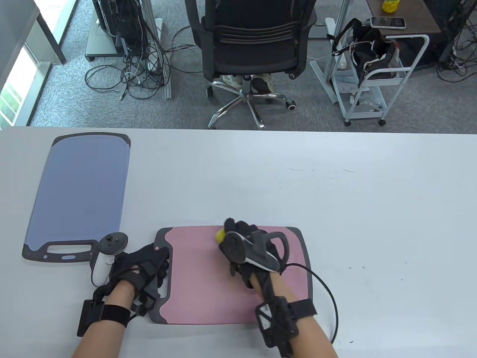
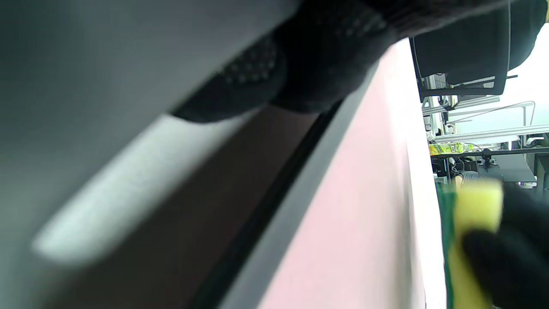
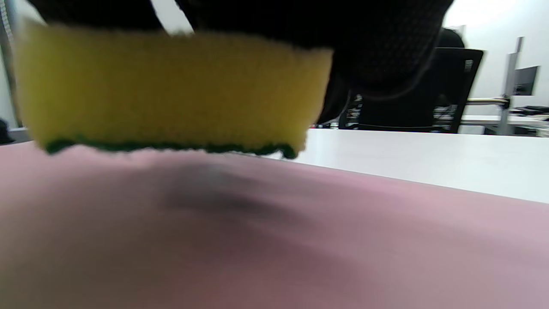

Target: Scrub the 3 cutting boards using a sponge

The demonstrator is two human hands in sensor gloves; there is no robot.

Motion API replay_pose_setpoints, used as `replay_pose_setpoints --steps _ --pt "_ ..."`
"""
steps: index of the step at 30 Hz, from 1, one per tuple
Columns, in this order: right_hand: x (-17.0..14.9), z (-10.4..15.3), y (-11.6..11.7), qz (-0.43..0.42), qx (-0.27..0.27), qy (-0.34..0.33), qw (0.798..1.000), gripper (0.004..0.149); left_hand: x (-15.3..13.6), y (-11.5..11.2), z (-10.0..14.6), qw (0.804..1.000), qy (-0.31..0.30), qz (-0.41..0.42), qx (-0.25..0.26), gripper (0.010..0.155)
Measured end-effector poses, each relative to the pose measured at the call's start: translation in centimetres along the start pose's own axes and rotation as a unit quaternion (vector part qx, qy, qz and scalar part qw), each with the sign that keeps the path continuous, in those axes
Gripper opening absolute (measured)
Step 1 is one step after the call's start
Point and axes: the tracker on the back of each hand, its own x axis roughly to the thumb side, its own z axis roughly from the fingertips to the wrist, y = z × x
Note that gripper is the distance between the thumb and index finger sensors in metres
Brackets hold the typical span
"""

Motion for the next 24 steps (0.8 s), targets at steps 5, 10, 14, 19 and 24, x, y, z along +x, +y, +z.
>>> replay_pose_setpoints --steps 5,10,14,19,24 --pt "6.3 -3.6 1.2 -0.013 -0.001 -0.022 1.000 0.067 0.1 0.0 0.0 1.000 -0.001 0.002 -0.003 0.051" --pt "5.7 -4.4 1.9 0.022 0.013 -0.008 1.000 0.066 0.0 0.0 0.0 1.000 -0.002 0.006 -0.010 0.051" --pt "-1.8 -2.1 1.7 0.078 0.044 0.073 0.993 0.065 0.0 0.1 0.0 1.000 -0.002 0.011 -0.018 0.052" --pt "-15.7 5.4 1.5 0.047 0.064 0.268 0.960 0.065 0.2 0.0 -0.1 1.000 0.000 0.015 -0.024 0.052" --pt "-18.7 8.3 1.6 0.021 0.048 0.325 0.944 0.065 0.3 0.0 -0.2 1.000 -0.001 0.010 -0.022 0.052"
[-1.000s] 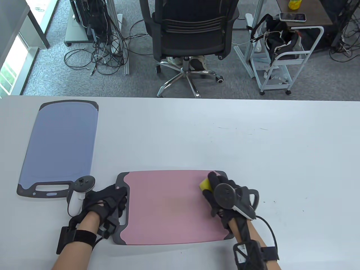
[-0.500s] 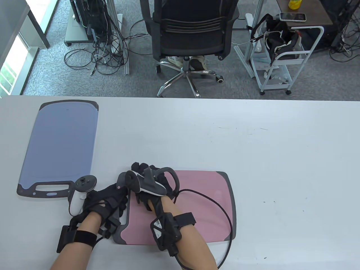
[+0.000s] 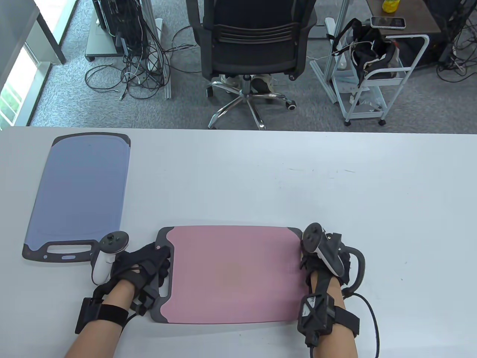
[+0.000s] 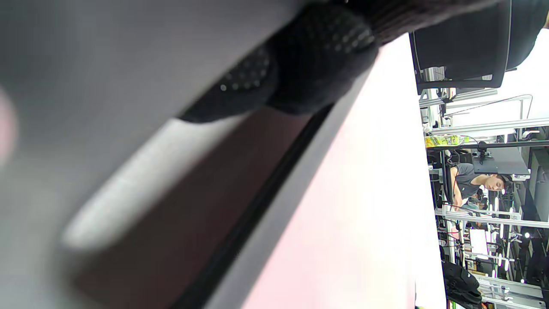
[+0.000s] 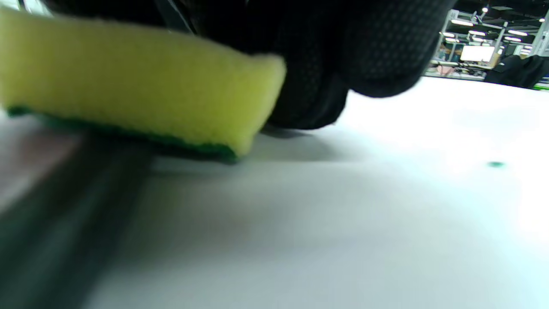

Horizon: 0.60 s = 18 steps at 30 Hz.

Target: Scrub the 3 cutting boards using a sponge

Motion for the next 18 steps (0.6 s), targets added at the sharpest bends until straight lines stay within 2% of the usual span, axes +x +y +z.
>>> replay_pose_setpoints --steps 3,5,7,8,9,12,15,17,18 --pt "4.9 1.1 -0.2 -0.005 -0.007 -0.088 0.996 0.066 0.0 0.0 0.0 1.000 0.000 0.001 -0.002 0.052" --pt "10.4 2.9 -0.2 -0.009 -0.006 -0.176 0.984 0.066 0.0 0.0 0.0 1.000 0.001 0.000 0.000 0.052" --pt "17.1 5.8 -0.3 0.011 -0.007 -0.289 0.957 0.066 0.0 0.0 0.0 1.000 0.002 0.003 -0.003 0.052" --pt "18.4 6.5 -0.3 0.015 -0.009 -0.311 0.950 0.065 0.0 0.0 0.0 1.000 0.002 0.003 -0.003 0.052" --pt "21.7 8.4 -0.3 0.021 -0.018 -0.360 0.933 0.066 0.0 0.0 0.0 1.000 0.002 0.002 -0.002 0.052" --pt "26.1 11.7 -0.2 0.011 -0.015 -0.430 0.903 0.066 0.0 0.0 0.0 1.000 0.002 0.004 -0.003 0.052" --pt "25.6 11.4 -0.5 0.044 -0.033 -0.417 0.907 0.066 0.0 0.0 0.0 1.000 0.003 0.007 -0.006 0.053" --pt "22.4 9.8 -0.4 0.049 -0.035 -0.363 0.930 0.065 0.0 0.0 0.0 1.000 0.003 0.008 -0.007 0.053" --pt "19.4 8.5 -0.4 0.063 -0.030 -0.323 0.944 0.065 0.1 0.0 0.0 1.000 0.002 0.007 -0.007 0.053"
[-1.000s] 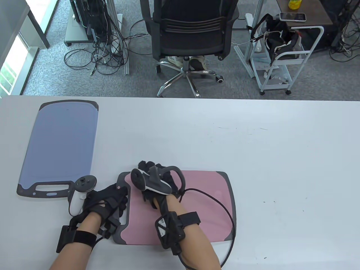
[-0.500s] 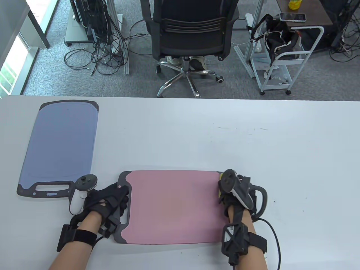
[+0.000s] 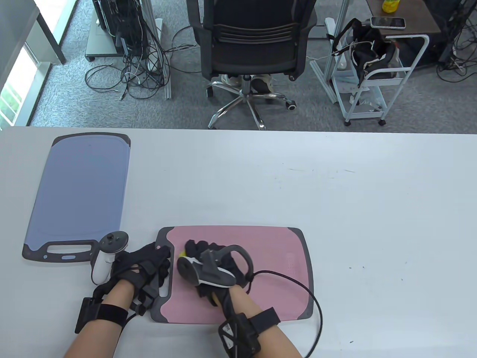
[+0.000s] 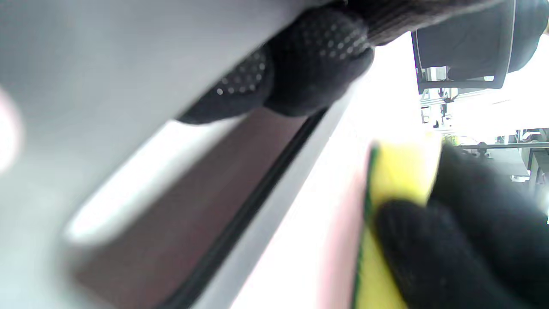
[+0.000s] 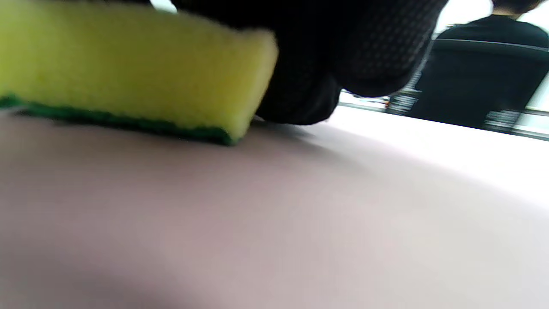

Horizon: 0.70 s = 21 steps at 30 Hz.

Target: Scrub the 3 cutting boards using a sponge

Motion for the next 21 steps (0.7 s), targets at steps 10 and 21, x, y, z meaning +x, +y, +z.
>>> replay_pose_setpoints --steps 10,21 --pt "-19.4 9.2 3.3 -0.048 0.051 0.311 0.948 0.065 0.0 0.0 0.1 1.000 -0.002 -0.007 0.008 0.053" --pt "6.6 1.0 -0.3 -0.040 -0.010 -0.091 0.995 0.067 -0.1 -0.1 0.1 1.000 -0.001 -0.006 0.009 0.053"
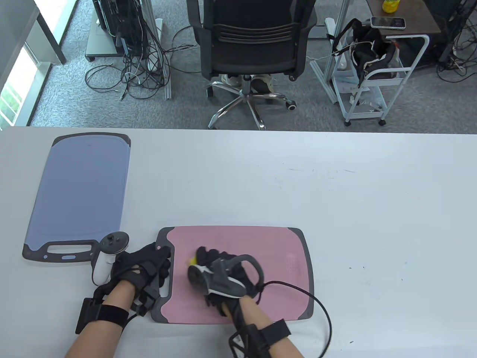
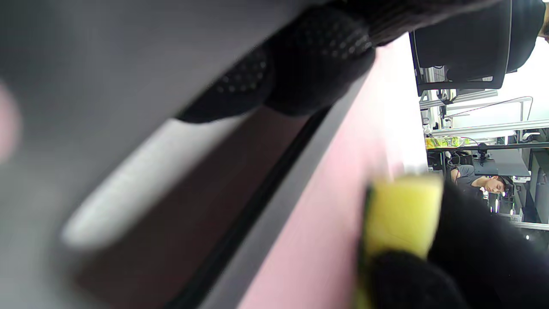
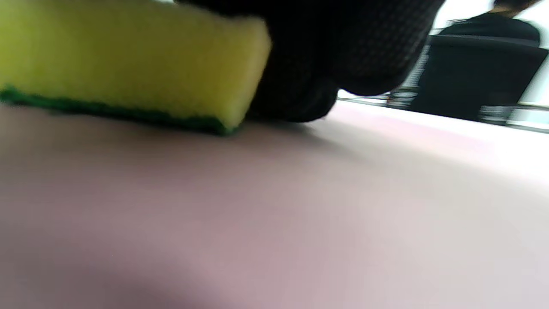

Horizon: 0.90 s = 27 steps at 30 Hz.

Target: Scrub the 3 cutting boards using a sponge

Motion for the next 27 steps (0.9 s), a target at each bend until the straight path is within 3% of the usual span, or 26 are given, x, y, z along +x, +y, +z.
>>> replay_pose_setpoints --steps 2,5,7,10,13,16,19,22,24,27 --pt "2.4 -0.6 0.0 -0.011 -0.002 -0.016 1.000 0.067 0.0 0.0 0.0 1.000 0.000 0.001 -0.001 0.053" --pt "-0.3 0.4 0.0 0.026 -0.010 0.019 0.999 0.066 0.0 0.0 0.0 1.000 0.000 0.002 -0.003 0.053" --pt "-3.4 1.8 0.1 0.030 0.003 0.062 0.998 0.066 0.0 -0.1 0.1 1.000 -0.001 -0.001 0.001 0.053" --pt "-11.2 6.3 0.7 0.036 0.023 0.167 0.985 0.066 0.0 -0.1 0.2 1.000 -0.002 -0.003 0.005 0.053" --pt "-18.8 12.3 1.7 0.002 0.035 0.305 0.952 0.066 0.0 -0.3 0.3 1.000 -0.001 -0.004 0.014 0.053" --pt "-22.6 16.1 2.2 -0.007 0.026 0.377 0.926 0.066 -0.1 -0.3 0.3 1.000 0.001 -0.007 0.023 0.053" --pt "-21.5 15.3 2.1 -0.008 0.020 0.360 0.933 0.066 -0.1 -0.5 0.4 1.000 0.000 -0.010 0.025 0.052" --pt "-17.7 11.7 1.5 0.026 0.031 0.264 0.964 0.066 -0.1 -0.6 0.5 1.000 -0.001 -0.008 0.024 0.052" --pt "-13.1 8.6 1.2 -0.001 0.010 0.208 0.978 0.066 -0.1 -0.6 0.6 1.000 -0.001 -0.011 0.027 0.052" --pt "-4.5 3.7 0.6 0.014 0.003 0.067 0.998 0.067 -0.1 -0.7 0.6 1.000 -0.001 -0.007 0.026 0.052"
